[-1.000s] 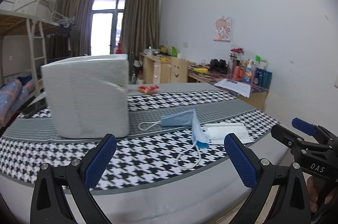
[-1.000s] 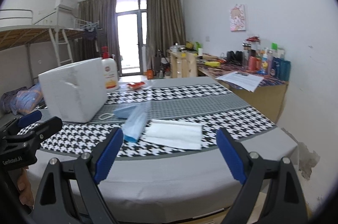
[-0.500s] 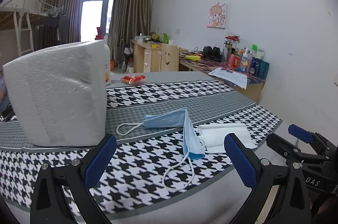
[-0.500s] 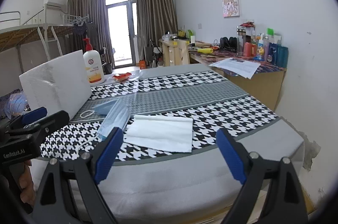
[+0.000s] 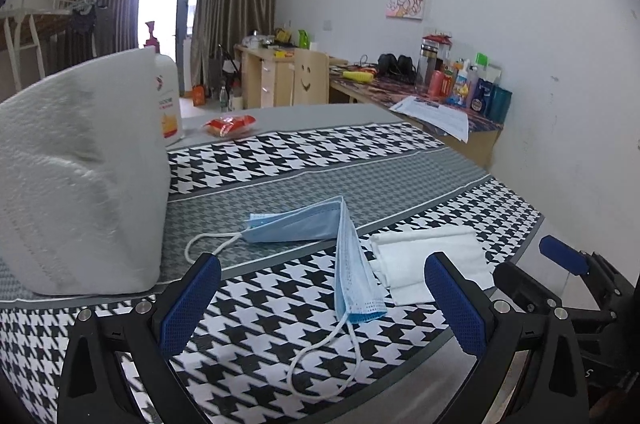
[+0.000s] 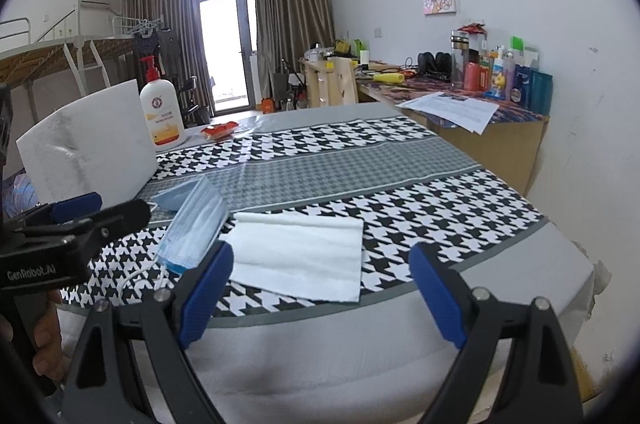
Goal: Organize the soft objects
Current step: 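Move the left gripper down toward the folded blue face mask, then close the left gripper on the blue face mask edge, then lower the right gripper onto the white tissue and pinch it closed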
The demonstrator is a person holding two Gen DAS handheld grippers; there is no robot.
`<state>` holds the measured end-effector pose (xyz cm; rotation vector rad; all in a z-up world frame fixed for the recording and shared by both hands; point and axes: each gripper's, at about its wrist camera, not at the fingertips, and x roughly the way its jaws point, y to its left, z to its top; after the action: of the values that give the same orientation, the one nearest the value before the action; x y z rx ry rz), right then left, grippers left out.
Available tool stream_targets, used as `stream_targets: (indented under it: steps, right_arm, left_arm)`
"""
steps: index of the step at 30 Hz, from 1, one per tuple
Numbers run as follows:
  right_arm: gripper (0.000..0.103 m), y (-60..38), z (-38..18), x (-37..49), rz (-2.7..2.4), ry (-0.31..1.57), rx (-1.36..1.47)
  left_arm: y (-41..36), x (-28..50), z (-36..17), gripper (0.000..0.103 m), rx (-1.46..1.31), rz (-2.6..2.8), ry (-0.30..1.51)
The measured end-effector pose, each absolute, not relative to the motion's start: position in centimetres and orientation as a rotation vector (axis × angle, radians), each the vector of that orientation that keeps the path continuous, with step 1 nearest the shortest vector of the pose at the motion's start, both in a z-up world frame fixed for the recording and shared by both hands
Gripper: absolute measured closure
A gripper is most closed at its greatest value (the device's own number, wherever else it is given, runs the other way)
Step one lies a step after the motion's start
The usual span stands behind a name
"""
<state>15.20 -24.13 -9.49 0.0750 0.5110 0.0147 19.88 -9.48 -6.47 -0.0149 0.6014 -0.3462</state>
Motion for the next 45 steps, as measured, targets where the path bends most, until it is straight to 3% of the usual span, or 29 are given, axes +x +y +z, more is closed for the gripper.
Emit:
stream_targets:
  steps: [10, 19, 27, 31, 40, 42, 45]
  right_arm:
    - [0.011, -24.5, -10.6, 16.8, 0.025, 0.553, 0.075]
    - [0.011, -24.8, -11.1, 17.5, 0.049, 0.570, 0.083]
    - [0.011, -25.0, -11.3, 17.9, 0.063, 0.581, 0.095]
    - [0.011, -24.8, -11.3, 17.9, 0.073, 0.584, 0.089]
    - [0.011, -24.7, -11.3, 18.2, 0.073, 0.586, 0.080]
    - [0.011, -24.7, -11.3, 18.2, 0.072, 0.587, 0.080]
    - [0.011, -24.7, -11.4, 18.5, 0.071, 0.592, 0.077]
  left_arm:
    - [-10.5, 21.9, -7.6, 0.005, 0.011, -0.324, 0.686]
    - [-11.8, 23.8, -8.4, 0.021, 0.026, -0.325, 0.755]
    - [-12.6, 24.8, -9.0, 0.044, 0.038, -0.350, 0.802]
    - [-12.9, 25.4, -9.4, 0.049, 0.040, -0.361, 0.842]
    - [-13.2, 25.8, -9.9, 0.081, 0.034, -0.396, 0.872]
    - [-13.1, 25.9, -9.9, 0.092, 0.024, -0.406, 0.874]
    - [-12.8, 25.7, -9.8, 0.096, 0.011, -0.417, 0.862]
